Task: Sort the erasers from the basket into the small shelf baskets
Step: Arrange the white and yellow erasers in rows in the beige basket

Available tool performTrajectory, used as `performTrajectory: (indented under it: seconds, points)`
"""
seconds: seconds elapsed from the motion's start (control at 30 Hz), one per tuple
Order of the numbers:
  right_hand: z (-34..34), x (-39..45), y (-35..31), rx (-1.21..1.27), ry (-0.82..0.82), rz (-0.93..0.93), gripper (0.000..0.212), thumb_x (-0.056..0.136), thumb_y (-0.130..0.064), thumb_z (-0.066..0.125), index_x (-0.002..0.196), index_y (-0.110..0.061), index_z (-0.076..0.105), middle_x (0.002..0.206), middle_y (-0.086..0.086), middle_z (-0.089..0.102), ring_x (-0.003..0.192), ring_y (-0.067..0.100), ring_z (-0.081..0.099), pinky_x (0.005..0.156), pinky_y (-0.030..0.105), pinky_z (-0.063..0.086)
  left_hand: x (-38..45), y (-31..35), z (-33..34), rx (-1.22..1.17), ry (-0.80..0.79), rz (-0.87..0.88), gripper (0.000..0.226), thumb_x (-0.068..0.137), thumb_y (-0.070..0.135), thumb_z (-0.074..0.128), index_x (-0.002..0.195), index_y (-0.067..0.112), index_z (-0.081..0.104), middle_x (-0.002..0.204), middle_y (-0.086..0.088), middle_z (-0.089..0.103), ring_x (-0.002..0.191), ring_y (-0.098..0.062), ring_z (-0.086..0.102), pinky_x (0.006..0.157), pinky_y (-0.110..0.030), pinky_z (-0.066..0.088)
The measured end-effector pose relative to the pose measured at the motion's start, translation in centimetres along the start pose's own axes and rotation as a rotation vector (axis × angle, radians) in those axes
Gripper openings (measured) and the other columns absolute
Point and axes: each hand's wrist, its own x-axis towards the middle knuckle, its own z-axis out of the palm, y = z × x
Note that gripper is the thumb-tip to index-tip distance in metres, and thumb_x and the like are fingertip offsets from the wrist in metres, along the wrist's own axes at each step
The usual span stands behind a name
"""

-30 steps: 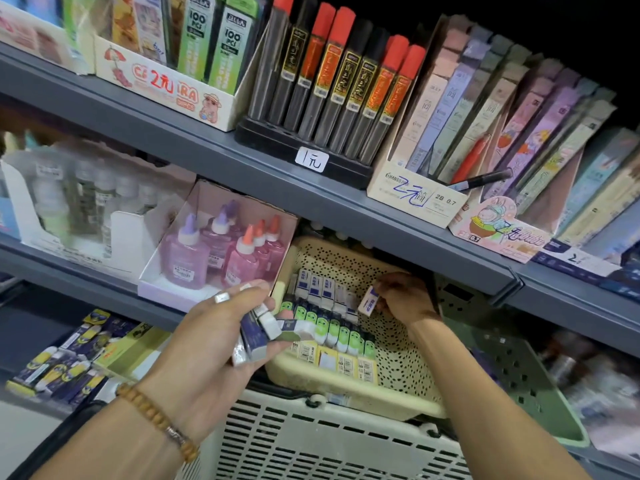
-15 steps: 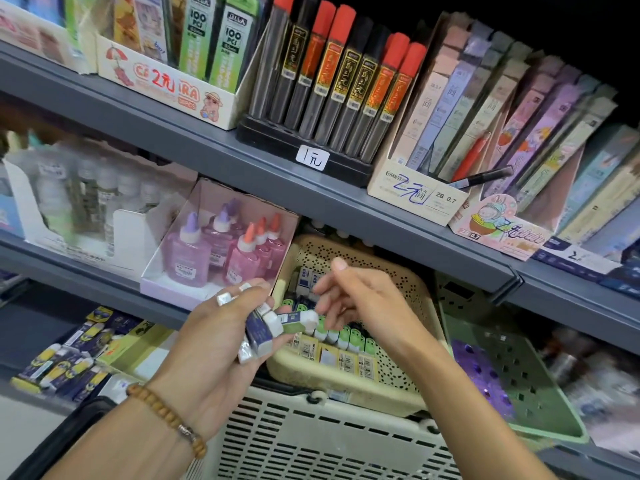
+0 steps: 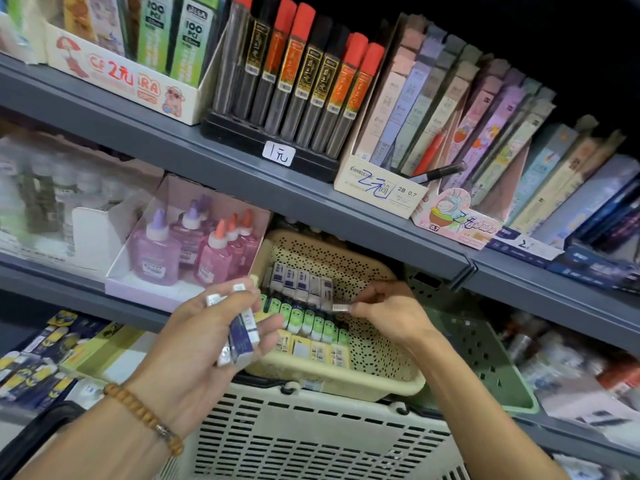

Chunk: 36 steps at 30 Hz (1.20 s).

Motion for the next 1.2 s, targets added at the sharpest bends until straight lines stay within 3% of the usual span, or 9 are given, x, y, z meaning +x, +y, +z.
performTrajectory:
  seconds: [0.23,0.33,0.43,0.57,0.73,0.8,0.87,1.0,1.2]
  points:
    - [2.4,1.6,1.1,-0.274,0.032,0.087,0.016,0.084,-0.035,0.072,0.082,-0.019,0.070,0.088,0.002,0.071,0.087,0.019,0.064,0.073,0.023,0.045,-0.2,0.2,0.2,0.002,0.023,0.010,0.002,0.085,0.010,0.066,0.084,0.011,0.068,0.058,-0.005,0.063,0.046,-0.018,0.062,0.042,-0.024,0.050]
    - [3.2,1.6,1.3,-0.427,-0.186,0.138,0.026,0.090,-0.043,0.061,0.082,-0.020,0.070,0.081,-0.002,0.067,0.082,0.016,0.061,0.071,0.024,0.042,-0.3,0.4,0.2,-0.011,0.033,0.007,0.007,0.085,0.014,0.067,0.090,0.010,0.066,0.059,-0.004,0.063,0.047,-0.018,0.063,0.042,-0.025,0.050]
    - [3.1,2.0,2.0,-0.235,-0.295,0.162,0.023,0.094,-0.032,0.060,0.073,-0.023,0.066,0.066,-0.008,0.066,0.069,0.010,0.059,0.070,0.026,0.049,-0.5,0.7,0.2,-0.041,0.038,-0.053,0.017,0.085,0.022,0.067,0.091,0.006,0.064,0.063,-0.007,0.066,0.053,-0.022,0.068,0.046,-0.029,0.054]
    - [2.9,1.9,1.7,-0.117,-0.206,0.174,0.020,0.098,-0.016,0.047,0.094,-0.018,0.066,0.089,0.004,0.073,0.077,0.018,0.065,0.076,0.034,0.054,-0.6,0.9,0.3,-0.062,0.031,-0.163,0.023,0.088,0.029,0.064,0.095,0.008,0.063,0.079,-0.010,0.068,0.062,-0.029,0.072,0.045,-0.035,0.056]
    - [2.6,-2.0,-2.9,0.261,-0.159,-0.305,0.013,0.091,-0.039,0.064,0.082,-0.033,0.070,0.075,-0.016,0.069,0.068,0.000,0.059,0.063,0.015,0.047,-0.5,0.8,0.5,-0.049,-0.015,-0.183,0.041,0.072,0.027,0.069,0.106,0.006,0.062,0.079,-0.015,0.075,0.074,-0.039,0.072,0.049,-0.040,0.057]
    - [2.6,-3.6,-4.8,0.293,-0.290,-0.460,0.010,0.086,-0.040,0.071,0.093,-0.034,0.073,0.089,-0.011,0.071,0.078,0.001,0.062,0.071,0.014,0.049,-0.5,0.9,0.6,-0.047,-0.031,-0.207,0.054,0.065,0.026,0.069,0.113,0.002,0.060,0.086,-0.019,0.074,0.077,-0.039,0.072,0.051,-0.040,0.057]
    - [2.7,-4.5,-6.2,0.191,-0.406,-0.520,0.035,0.081,-0.039,0.076,0.114,-0.030,0.070,0.105,-0.009,0.065,0.093,0.003,0.061,0.080,0.017,0.047,-0.6,1.1,0.7,-0.059,-0.066,-0.232,0.055,0.065,0.024,0.068,0.113,-0.002,0.061,0.091,-0.021,0.074,0.082,-0.033,0.073,0.053,-0.041,0.058]
    - [2.8,-4.8,-7.3,0.220,-0.503,-0.528,0.036,0.079,-0.023,0.081,0.113,-0.021,0.069,0.112,-0.001,0.063,0.098,0.004,0.062,0.088,0.020,0.049,-1.2,1.5,0.5,-0.082,-0.187,-0.274,0.039,0.071,0.018,0.068,0.103,-0.004,0.069,0.103,-0.025,0.071,0.090,-0.030,0.072,0.061,-0.046,0.059]
    - [3.0,-3.2,-6.1,0.685,-0.337,-0.283,0.014,0.077,-0.013,0.080,0.082,-0.016,0.068,0.074,0.001,0.069,0.063,0.010,0.062,0.058,0.018,0.049,-1.4,1.5,0.9,-0.022,-0.074,-0.285,0.049,0.069,0.026,0.069,0.110,0.000,0.061,0.096,-0.024,0.072,0.080,-0.040,0.072,0.050,-0.040,0.059]
